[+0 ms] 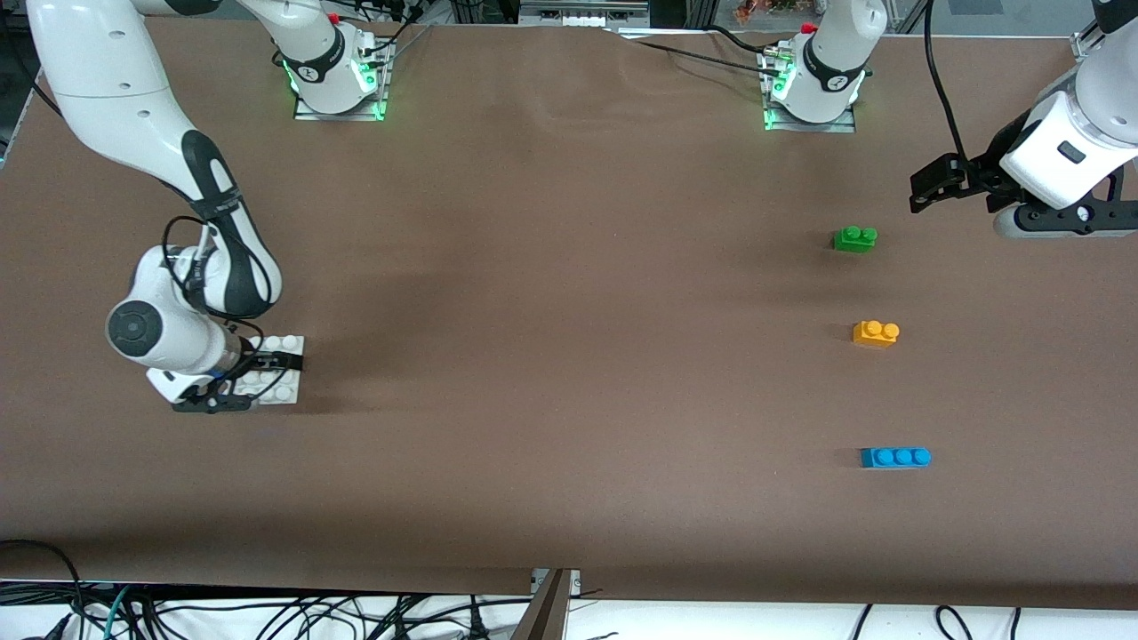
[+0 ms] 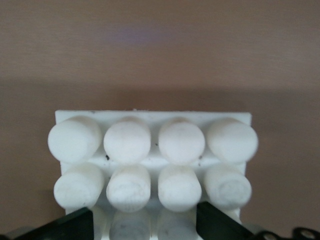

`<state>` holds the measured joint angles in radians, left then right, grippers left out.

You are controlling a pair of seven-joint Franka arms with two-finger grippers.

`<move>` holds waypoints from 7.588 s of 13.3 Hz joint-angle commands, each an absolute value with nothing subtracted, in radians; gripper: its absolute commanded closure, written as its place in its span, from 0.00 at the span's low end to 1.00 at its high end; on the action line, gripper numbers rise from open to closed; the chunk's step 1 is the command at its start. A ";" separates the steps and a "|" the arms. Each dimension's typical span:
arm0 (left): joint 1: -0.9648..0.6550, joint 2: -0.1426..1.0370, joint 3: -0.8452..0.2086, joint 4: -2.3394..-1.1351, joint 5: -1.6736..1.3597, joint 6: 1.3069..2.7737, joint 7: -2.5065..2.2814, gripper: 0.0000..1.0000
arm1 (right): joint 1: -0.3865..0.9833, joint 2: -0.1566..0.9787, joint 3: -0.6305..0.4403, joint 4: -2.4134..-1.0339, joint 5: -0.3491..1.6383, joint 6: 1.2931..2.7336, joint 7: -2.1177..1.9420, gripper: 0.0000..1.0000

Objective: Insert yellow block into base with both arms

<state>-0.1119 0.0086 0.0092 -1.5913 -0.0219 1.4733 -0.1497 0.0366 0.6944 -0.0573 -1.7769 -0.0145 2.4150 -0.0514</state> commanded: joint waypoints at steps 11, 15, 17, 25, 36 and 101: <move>-0.107 0.008 0.005 -1.577 -0.040 1.468 -0.153 0.00 | 0.307 0.776 -0.029 -1.684 0.032 2.459 0.329 0.00; -0.107 0.008 0.005 -1.577 -0.040 1.468 -0.153 0.00 | 0.382 0.801 -0.029 -1.637 0.034 2.457 0.411 0.00; -0.107 0.008 0.005 -1.577 -0.040 1.468 -0.153 0.00 | 0.422 0.801 -0.029 -1.622 0.034 2.457 0.439 0.00; -0.107 0.008 0.005 -1.577 -0.040 1.468 -0.153 0.00 | 0.570 0.865 -0.029 -1.499 0.032 2.459 0.572 0.00; -0.107 0.008 0.003 -1.575 -0.040 1.468 -0.153 0.00 | 0.738 0.900 -0.029 -1.411 0.029 2.464 0.647 0.00; -0.107 0.008 0.002 -1.572 -0.043 1.468 -0.153 0.00 | 0.105 0.243 -0.092 -1.412 -0.078 1.882 0.067 0.00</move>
<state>-0.1119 0.0086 0.0036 -1.5882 -0.0219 1.4735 -0.1497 0.1400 0.3578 -0.1112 -1.2939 -0.0841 1.8715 0.0684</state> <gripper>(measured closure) 0.000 0.000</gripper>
